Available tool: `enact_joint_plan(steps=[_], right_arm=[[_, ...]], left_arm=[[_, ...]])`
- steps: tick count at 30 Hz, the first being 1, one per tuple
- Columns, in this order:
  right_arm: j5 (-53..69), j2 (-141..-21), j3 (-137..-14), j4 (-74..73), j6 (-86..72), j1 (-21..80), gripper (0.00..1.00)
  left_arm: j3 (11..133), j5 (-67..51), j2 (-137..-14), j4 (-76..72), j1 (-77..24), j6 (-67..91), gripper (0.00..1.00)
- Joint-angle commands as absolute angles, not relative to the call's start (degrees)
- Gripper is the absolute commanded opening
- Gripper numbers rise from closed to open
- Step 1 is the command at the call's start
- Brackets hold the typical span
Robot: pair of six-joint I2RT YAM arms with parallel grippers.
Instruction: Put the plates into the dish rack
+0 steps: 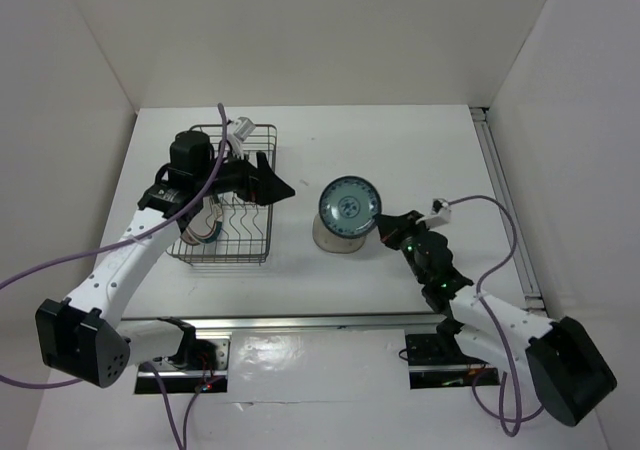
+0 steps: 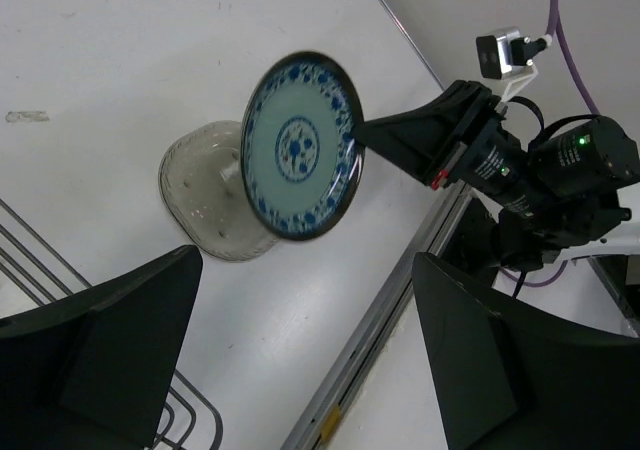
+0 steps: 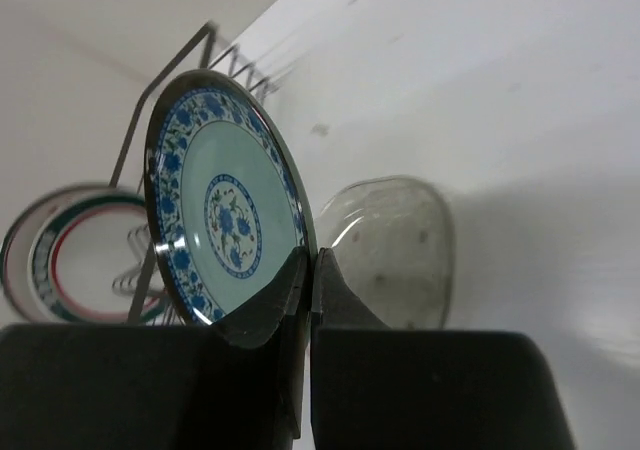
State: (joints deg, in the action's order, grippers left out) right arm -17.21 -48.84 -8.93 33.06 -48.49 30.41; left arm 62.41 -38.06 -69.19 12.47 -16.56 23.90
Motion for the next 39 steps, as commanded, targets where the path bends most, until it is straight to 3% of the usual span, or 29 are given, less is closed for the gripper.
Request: enact_joint_plan(steps=[1, 6, 14, 17, 18, 19, 20, 21, 23, 24, 26, 30, 33, 39], right_arm=[[-5.36, -55.79, -13.7, 54.14, -40.61, 33.65, 0.0], [-0.63, -60.55, -19.15, 57.74, -39.46, 34.8, 0.0], [10.2, -68.29, -24.52, 65.39, -41.22, 35.85, 0.0], [10.72, -69.52, -25.93, 65.92, -41.22, 36.39, 0.0], [11.24, -70.22, -25.93, 65.92, -41.22, 36.39, 0.0], [11.25, -70.75, -26.54, 65.92, -41.22, 36.91, 0.05], [11.25, -70.75, -26.54, 65.92, -41.22, 36.91, 0.14], [11.25, -70.75, -26.54, 65.92, -41.22, 36.91, 0.53], [10.72, -71.28, -26.54, 65.31, -40.44, 37.44, 0.72], [10.03, -70.76, -26.54, 63.39, -39.91, 37.44, 1.0], [9.14, -69.96, -26.54, 60.66, -37.98, 37.44, 1.0], [6.94, -66.72, -26.54, 54.94, -36.04, 38.06, 1.0], [5.54, -65.3, -27.07, 51.07, -33.94, 38.06, 1.0], [5.54, -62.67, -27.07, 46.32, -32.17, 37.45, 1.0]], left_arm=[[61.79, -41.58, -68.99, 6.68, -16.35, 25.4, 1.0], [61.17, -32.7, -69.86, 10.63, -16.35, 22.86, 1.0], [61.17, -31.55, -72.59, 12.13, -16.35, 22.85, 0.96], [61.7, -32.26, -72.6, 12.13, -16.35, 22.85, 0.74], [61.7, -32.86, -72.6, 12.13, -16.35, 22.85, 0.33], [61.7, -32.87, -72.6, 12.13, -16.35, 22.85, 0.09], [61.7, -32.87, -72.6, 12.13, -16.35, 22.85, 0.0], [61.7, -32.35, -71.73, 12.13, -16.35, 22.24, 0.0], [62.4, -29.21, -69.1, 13.01, -16.35, 21.63, 0.0], [63.01, -27.09, -67.69, 13.96, -16.35, 20.84, 0.0], [63.02, -20.25, -64.44, 16.51, -16.35, 19.17, 0.0], [62.93, 7.38, -57.05, 21.17, -16.35, 17.4, 0.0], [62.4, 19.73, -55.63, 22.67, -16.35, 16.09, 0.0], [63.63, 26.81, -62.13, 26.54, -16.35, 16.08, 0.0]])
